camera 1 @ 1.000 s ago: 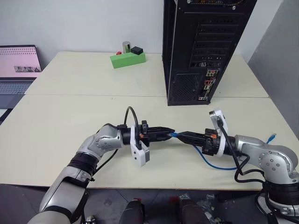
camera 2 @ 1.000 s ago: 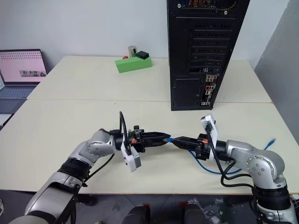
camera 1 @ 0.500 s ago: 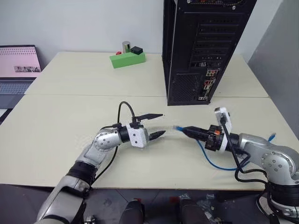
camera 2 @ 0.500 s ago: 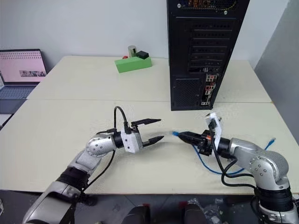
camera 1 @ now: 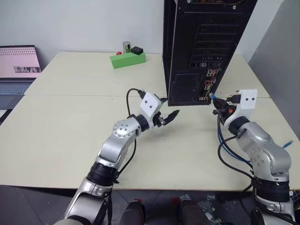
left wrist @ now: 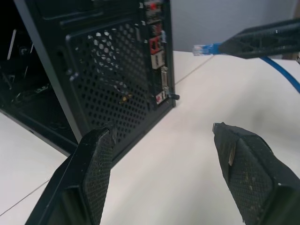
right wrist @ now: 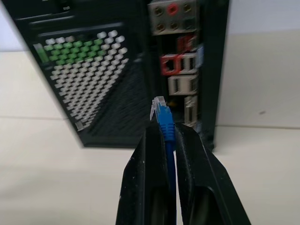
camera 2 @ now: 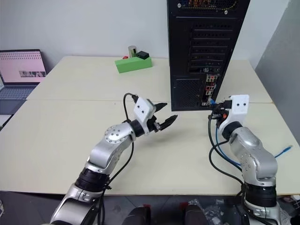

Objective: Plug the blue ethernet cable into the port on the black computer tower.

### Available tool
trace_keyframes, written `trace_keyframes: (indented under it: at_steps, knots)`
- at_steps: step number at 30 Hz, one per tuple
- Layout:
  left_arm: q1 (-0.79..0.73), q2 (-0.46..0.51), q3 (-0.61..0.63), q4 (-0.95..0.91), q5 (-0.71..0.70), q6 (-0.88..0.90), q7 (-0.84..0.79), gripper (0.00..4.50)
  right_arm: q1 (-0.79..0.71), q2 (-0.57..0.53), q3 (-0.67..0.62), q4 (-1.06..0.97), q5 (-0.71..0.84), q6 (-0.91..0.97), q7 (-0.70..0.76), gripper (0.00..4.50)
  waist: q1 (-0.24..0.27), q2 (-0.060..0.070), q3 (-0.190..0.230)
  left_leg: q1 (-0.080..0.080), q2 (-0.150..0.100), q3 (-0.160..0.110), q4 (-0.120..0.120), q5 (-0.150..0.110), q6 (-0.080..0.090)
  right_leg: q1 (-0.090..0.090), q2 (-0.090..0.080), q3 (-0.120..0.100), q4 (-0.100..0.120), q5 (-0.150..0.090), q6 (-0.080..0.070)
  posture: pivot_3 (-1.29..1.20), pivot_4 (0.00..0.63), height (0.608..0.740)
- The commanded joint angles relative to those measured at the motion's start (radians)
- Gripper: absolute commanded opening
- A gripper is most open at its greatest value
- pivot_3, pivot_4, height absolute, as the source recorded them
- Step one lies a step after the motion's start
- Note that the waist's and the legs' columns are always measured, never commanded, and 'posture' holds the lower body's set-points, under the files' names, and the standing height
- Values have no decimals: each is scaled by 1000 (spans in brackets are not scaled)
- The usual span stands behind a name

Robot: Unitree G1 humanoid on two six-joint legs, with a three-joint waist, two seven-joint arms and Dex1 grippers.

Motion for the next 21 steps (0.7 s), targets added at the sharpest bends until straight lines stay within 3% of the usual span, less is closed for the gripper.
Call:
trace_keyframes:
  at_steps: [1, 21]
  knots:
    - [-45, -28, -3, 3, 49, 6, 40, 3482, -70, 34, 2, 46, -68, -55, -53, 0, -1, 0, 0, 0, 0, 0, 0, 0, 0, 0, 0, 0, 0, 0, 0, 0, 150, 740]
    - [-68, -66, 24, 25, 88, 12, 30, 3482, -187, 113, 16, 215, -171, -134, -45, 0, 0, 0, 0, 0, 0, 1, 0, 0, 0, -1, 0, 1, 0, 0, 0, 0, 150, 740]
